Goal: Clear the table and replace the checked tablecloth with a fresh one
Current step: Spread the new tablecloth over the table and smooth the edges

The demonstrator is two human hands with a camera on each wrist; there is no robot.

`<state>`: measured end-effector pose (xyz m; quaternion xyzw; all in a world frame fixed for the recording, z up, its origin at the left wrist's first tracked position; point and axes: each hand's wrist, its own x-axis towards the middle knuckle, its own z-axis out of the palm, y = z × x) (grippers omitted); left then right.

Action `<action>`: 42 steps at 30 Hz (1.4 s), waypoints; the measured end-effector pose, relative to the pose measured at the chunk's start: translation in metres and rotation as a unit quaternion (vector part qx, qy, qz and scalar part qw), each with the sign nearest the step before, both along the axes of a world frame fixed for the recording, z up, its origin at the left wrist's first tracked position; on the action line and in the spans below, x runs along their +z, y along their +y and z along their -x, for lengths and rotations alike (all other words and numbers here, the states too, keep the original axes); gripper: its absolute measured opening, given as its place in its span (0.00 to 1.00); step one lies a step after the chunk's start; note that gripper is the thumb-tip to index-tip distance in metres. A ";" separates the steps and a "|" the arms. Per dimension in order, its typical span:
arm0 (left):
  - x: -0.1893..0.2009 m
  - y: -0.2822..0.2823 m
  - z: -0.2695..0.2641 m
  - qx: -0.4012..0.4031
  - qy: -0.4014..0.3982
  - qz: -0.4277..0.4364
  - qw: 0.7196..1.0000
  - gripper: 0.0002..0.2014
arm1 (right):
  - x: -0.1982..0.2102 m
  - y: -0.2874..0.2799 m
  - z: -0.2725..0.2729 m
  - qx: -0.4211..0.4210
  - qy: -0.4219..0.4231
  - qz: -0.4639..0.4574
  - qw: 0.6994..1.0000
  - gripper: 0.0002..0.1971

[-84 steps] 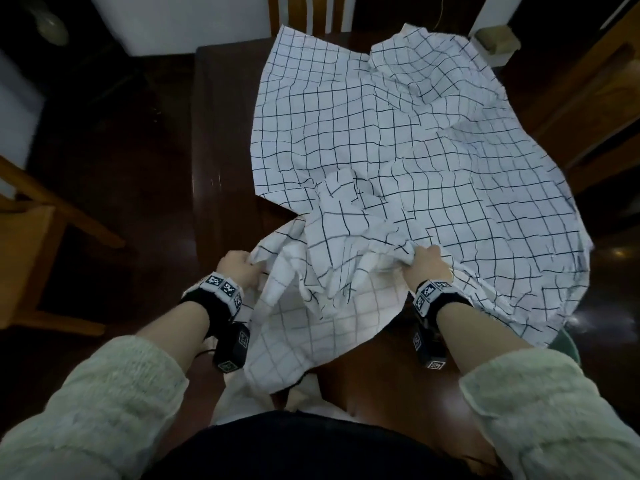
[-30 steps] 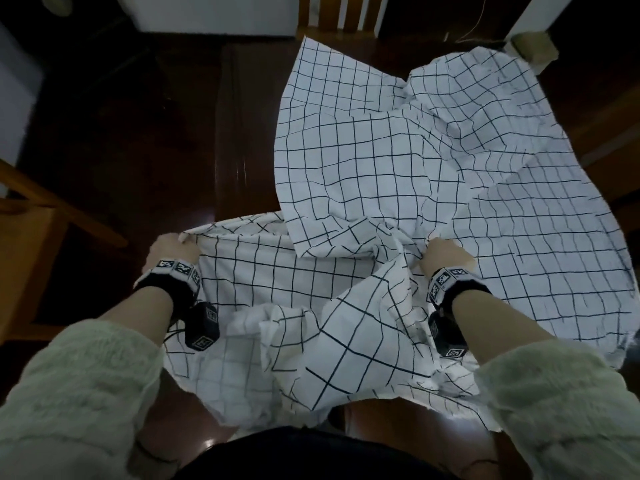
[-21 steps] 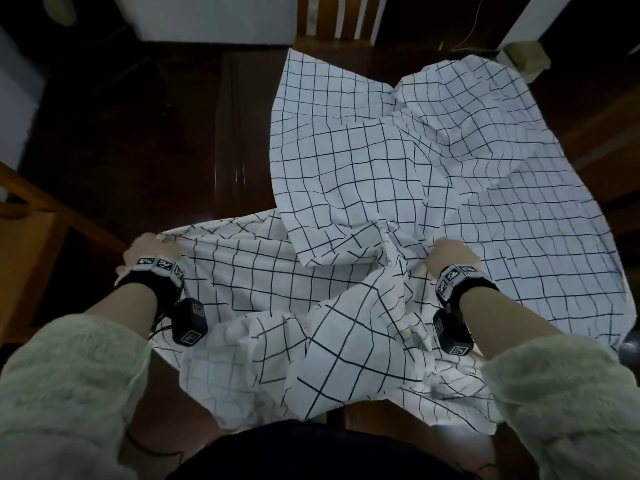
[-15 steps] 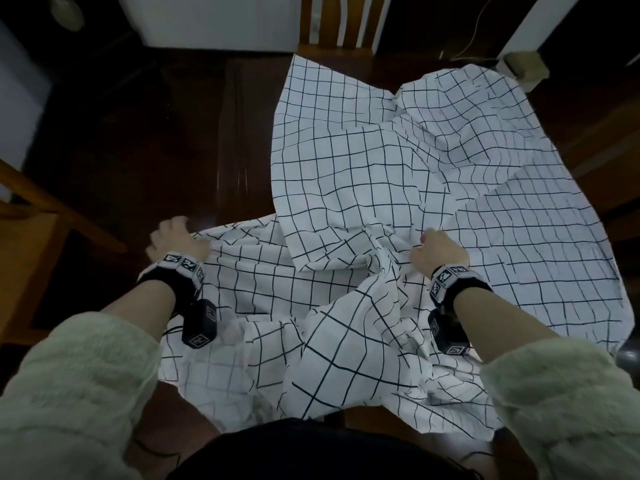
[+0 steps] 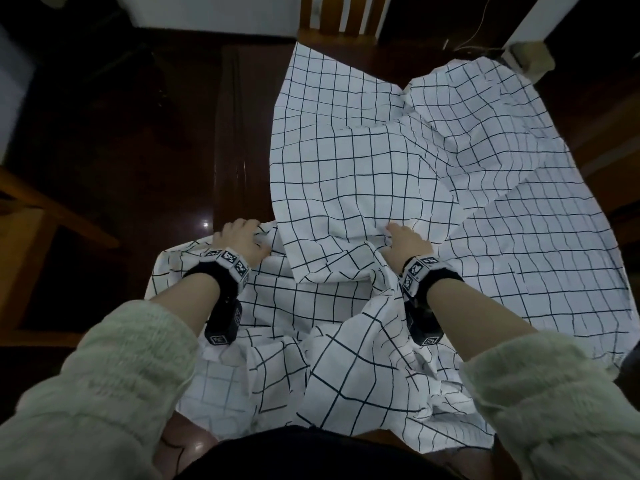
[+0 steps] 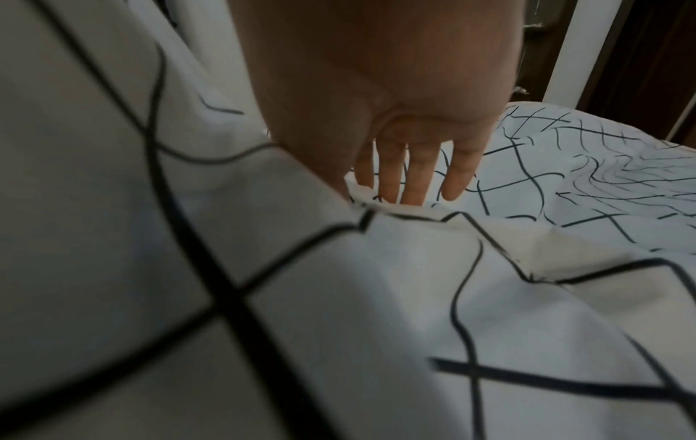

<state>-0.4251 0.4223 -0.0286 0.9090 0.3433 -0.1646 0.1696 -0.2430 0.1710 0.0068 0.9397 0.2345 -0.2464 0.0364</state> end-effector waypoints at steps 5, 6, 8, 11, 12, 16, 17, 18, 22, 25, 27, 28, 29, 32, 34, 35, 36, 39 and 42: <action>-0.012 0.006 0.001 -0.007 -0.026 -0.013 1.000 0.11 | -0.010 0.010 -0.004 -0.024 -0.016 0.043 0.999 0.12; -0.011 0.008 0.001 -0.002 -0.031 -0.010 0.999 0.11 | -0.010 0.011 -0.006 -0.021 -0.021 0.050 0.998 0.10; -0.006 0.014 0.004 0.020 -0.033 -0.007 0.999 0.11 | -0.008 0.010 -0.009 -0.019 -0.024 0.054 0.998 0.08; 0.003 0.033 0.008 0.066 -0.018 -0.026 0.997 0.10 | 0.000 0.009 -0.017 -0.027 -0.036 0.048 0.998 0.02; 0.006 0.042 0.010 0.088 -0.009 -0.033 0.996 0.10 | 0.003 0.008 -0.021 -0.036 -0.042 0.048 0.997 0.01; 0.021 0.084 0.028 0.198 0.024 -0.040 0.979 0.08 | 0.018 0.006 -0.029 -0.053 -0.071 0.068 0.994 0.08; 0.024 0.094 0.037 0.228 0.029 -0.031 0.973 0.07 | 0.020 0.004 -0.031 -0.060 -0.078 0.073 0.992 0.10; 0.025 0.104 0.044 0.255 0.032 -0.020 0.966 0.08 | 0.021 0.001 -0.032 -0.070 -0.083 0.081 0.991 0.11; 0.032 0.115 0.061 0.323 0.057 -0.063 0.943 0.14 | 0.022 -0.009 -0.039 -0.113 -0.074 0.114 0.984 0.15; 0.034 0.102 0.055 0.292 0.021 -0.089 0.952 0.23 | 0.020 -0.006 -0.035 -0.134 -0.056 0.093 0.985 0.18; 0.031 0.093 0.042 0.242 -0.022 -0.071 0.967 0.31 | 0.018 0.002 -0.032 -0.119 -0.070 0.053 0.989 0.24; 0.031 0.087 0.034 0.214 -0.042 -0.067 0.974 0.32 | 0.017 0.006 -0.032 -0.098 -0.086 0.024 0.991 0.27; 0.030 0.082 0.025 0.185 -0.061 -0.066 0.979 0.31 | 0.016 0.011 -0.031 -0.070 -0.103 -0.011 0.992 0.28; 0.028 0.067 -0.002 0.111 -0.100 -0.063 0.987 0.29 | 0.016 0.029 -0.029 0.014 -0.129 -0.112 0.985 0.25; 0.023 0.063 -0.015 0.075 -0.093 -0.058 0.991 0.29 | 0.016 0.043 -0.027 0.060 -0.132 -0.136 0.980 0.24; 0.020 0.061 -0.021 0.061 -0.082 -0.059 0.993 0.29 | 0.014 0.049 -0.027 0.076 -0.128 -0.137 0.979 0.23; 0.016 0.061 -0.025 0.047 -0.070 -0.058 0.995 0.30 | 0.013 0.054 -0.026 0.089 -0.124 -0.132 0.979 0.23; 0.006 0.060 -0.033 0.021 -0.011 -0.061 0.998 0.34 | 0.005 0.064 -0.027 0.108 -0.120 -0.086 0.983 0.21; 0.000 0.060 -0.036 -0.004 0.018 -0.071 0.997 0.30 | -0.003 0.069 -0.031 0.077 -0.100 -0.052 0.991 0.14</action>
